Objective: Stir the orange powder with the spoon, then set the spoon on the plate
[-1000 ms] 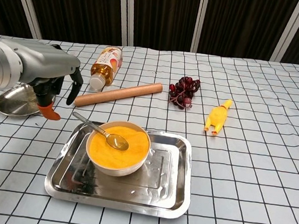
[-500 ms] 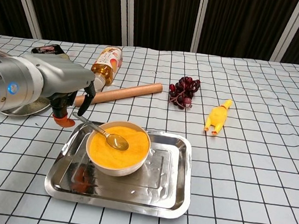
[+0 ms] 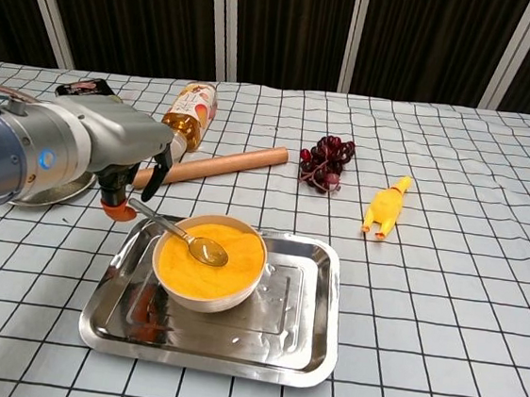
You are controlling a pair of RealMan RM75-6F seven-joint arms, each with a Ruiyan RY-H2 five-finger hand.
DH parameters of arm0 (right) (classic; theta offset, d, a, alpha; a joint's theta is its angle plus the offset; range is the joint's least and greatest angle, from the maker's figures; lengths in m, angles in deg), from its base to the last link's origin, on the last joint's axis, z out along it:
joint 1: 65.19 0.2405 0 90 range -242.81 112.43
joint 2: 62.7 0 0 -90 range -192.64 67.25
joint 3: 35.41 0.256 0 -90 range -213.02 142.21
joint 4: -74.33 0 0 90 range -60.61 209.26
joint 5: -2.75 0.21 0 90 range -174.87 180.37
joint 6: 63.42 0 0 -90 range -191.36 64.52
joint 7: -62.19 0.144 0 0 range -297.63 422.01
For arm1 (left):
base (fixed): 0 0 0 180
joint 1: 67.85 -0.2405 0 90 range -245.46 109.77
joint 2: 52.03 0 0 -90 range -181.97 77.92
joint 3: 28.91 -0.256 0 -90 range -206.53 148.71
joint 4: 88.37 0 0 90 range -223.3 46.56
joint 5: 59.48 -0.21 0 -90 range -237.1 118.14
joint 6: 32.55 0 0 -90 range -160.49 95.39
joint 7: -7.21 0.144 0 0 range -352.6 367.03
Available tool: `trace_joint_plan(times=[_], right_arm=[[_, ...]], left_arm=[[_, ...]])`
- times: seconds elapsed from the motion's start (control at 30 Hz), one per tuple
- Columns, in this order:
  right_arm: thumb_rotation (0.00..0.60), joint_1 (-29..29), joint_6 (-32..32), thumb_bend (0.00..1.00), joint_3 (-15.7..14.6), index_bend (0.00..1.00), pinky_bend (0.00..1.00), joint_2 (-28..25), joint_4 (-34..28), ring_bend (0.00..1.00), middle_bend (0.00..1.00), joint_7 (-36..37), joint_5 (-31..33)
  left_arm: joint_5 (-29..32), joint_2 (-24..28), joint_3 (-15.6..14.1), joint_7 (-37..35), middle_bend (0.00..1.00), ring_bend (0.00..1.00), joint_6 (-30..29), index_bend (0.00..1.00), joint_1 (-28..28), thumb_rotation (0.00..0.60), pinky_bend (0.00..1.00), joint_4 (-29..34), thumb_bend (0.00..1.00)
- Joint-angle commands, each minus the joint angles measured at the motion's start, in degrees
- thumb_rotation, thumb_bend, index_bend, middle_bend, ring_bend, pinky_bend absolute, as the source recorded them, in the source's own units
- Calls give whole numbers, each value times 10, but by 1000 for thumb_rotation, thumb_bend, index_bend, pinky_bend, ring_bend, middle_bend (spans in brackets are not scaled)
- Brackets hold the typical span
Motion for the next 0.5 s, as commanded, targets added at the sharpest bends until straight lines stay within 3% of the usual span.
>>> trace_joint_plan(times=[0.03,0.5], right_arm=[[600,0,0,317,0,0,0,0,0,0,0,0,0],[600,0,1,317,-1,0,0,0,-3,0,0,1,1]], left_arm=[[1,-2,-1,1,1000,1000,0,506,2,600,1000,-3,443],[2,-11,-6,-4,1000,1000,1,501,8,600,1000,-18,458]])
